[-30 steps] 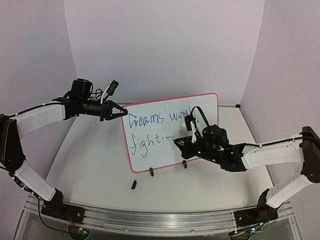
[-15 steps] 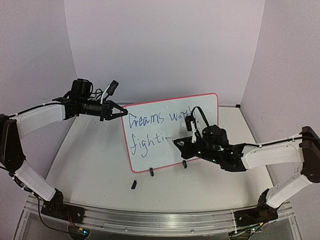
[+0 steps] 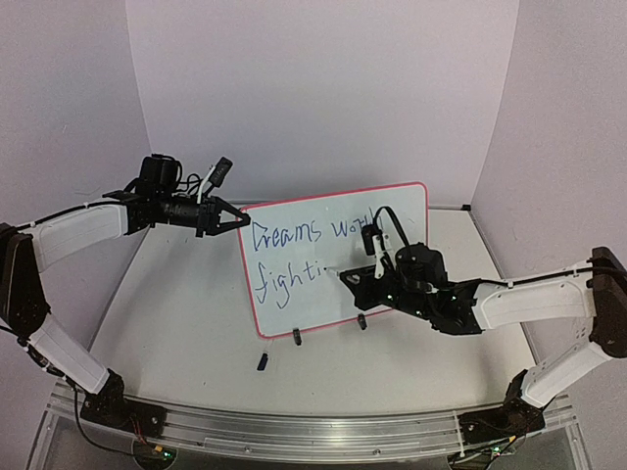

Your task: Write a sentence on the whiteboard

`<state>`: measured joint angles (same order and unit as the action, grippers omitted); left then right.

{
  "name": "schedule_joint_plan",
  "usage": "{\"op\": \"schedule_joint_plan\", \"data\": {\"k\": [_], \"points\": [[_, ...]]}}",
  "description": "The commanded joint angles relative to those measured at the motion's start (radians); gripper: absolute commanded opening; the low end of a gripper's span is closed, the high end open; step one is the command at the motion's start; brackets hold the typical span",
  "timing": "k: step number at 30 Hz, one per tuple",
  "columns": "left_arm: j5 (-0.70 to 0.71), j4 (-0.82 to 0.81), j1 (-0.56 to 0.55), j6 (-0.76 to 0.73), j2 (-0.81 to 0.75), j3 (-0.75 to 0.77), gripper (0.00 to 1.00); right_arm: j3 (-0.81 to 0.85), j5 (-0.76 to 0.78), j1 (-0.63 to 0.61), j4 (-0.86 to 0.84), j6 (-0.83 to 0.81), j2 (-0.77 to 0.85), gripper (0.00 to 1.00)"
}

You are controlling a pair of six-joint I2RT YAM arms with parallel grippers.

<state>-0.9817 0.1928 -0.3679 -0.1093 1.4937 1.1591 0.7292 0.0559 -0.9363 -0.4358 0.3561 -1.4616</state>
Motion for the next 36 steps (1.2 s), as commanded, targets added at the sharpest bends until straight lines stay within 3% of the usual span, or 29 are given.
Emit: {"op": "schedule_joint_plan", "data": {"k": [1,15,36], "points": [[0.048,0.120,-0.034,-0.117,0.030,-0.015,0.00,0.051,0.035,0.005,-0.005,-0.026,0.026,0.00],[0.050,0.120,-0.034,-0.117,0.026,-0.015,0.00,0.036,0.103,0.005,-0.001,-0.015,0.045,0.00],[0.048,0.120,-0.034,-0.117,0.027,-0.016,0.00,-0.051,0.071,0.006,0.006,0.057,0.084,0.00]]}}
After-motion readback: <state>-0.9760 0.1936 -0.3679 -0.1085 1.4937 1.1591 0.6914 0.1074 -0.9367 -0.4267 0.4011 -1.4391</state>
